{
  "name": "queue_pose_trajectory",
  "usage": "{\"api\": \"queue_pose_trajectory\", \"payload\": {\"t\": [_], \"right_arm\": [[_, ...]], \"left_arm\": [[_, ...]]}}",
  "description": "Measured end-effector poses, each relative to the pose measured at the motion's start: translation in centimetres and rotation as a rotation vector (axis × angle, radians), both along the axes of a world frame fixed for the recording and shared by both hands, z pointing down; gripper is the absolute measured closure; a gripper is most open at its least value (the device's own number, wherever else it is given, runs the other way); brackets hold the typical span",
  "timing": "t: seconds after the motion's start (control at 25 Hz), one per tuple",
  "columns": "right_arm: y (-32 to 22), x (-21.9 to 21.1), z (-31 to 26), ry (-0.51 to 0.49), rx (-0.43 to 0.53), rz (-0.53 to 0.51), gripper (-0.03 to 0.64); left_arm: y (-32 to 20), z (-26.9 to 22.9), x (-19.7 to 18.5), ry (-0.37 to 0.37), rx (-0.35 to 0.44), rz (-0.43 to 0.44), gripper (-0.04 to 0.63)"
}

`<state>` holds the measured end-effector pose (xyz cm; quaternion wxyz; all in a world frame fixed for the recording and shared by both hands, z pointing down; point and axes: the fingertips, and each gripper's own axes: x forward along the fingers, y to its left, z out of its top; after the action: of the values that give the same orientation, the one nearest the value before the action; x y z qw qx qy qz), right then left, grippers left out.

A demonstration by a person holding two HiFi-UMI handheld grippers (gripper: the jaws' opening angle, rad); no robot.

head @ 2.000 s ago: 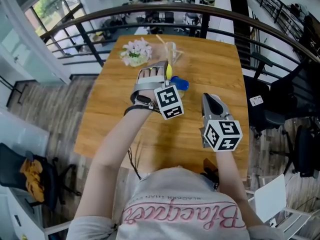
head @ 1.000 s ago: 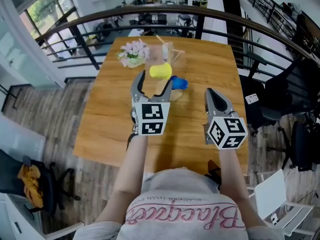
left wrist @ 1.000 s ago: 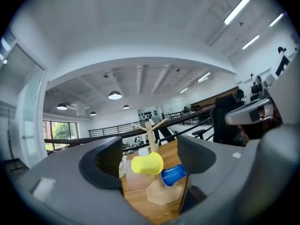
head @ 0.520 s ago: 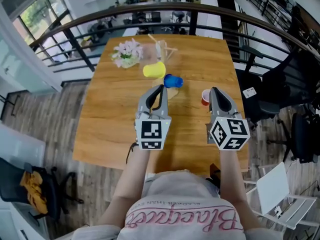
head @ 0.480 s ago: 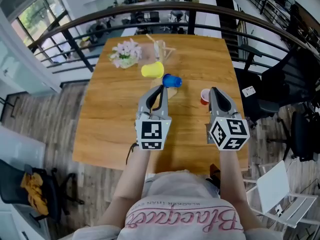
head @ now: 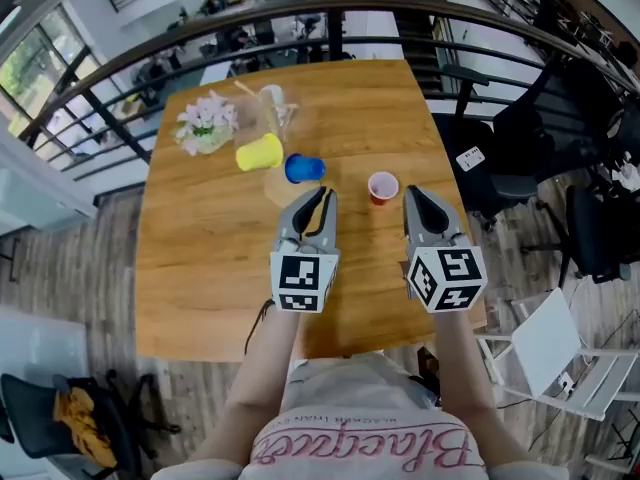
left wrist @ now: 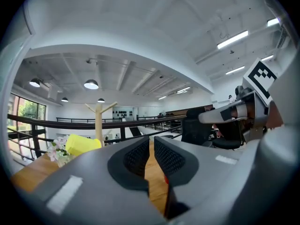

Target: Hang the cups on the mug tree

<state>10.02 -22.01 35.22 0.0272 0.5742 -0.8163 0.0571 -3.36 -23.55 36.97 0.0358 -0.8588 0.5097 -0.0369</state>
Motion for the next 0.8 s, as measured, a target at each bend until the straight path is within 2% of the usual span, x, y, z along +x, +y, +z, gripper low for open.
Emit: {"api": "queue_pose_trajectory", "payload": {"t": [0.28, 0.36, 0.44, 0.56, 0.64, 0.8], "right_arm": [[0.3, 2.9, 2.1, 0.007, -0.065, 0.051, 0.615], [0.1, 3.4, 2.7, 0.007, -0.081, 0.059, 0.615], [0.0, 3.8, 3.5, 0.002, -0.100, 0.068, 0.615], [-0.1, 4.4, 4.9, -0.004, -0.132, 0.077, 0.615], [-0.2, 4.7, 5.8, -0.007, -0.151, 0.080, 0.615], [-0.7, 4.9, 7.3, -0.018, -0.183, 0.085, 0.615]], "left_arm": [[-1.2, 4.0, 4.1, 0.006, -0.117, 0.104, 0.463], [-1.5, 5.1, 5.2, 0.005, -0.149, 0.135, 0.402], [-2.0, 6.6, 6.3, -0.002, -0.188, 0.166, 0.311], [-2.8, 9.2, 7.7, -0.026, -0.238, 0.188, 0.242], [-3.6, 10.7, 8.3, -0.038, -0.256, 0.191, 0.211], [-5.1, 13.4, 9.1, -0.075, -0.299, 0.197, 0.196]]}}
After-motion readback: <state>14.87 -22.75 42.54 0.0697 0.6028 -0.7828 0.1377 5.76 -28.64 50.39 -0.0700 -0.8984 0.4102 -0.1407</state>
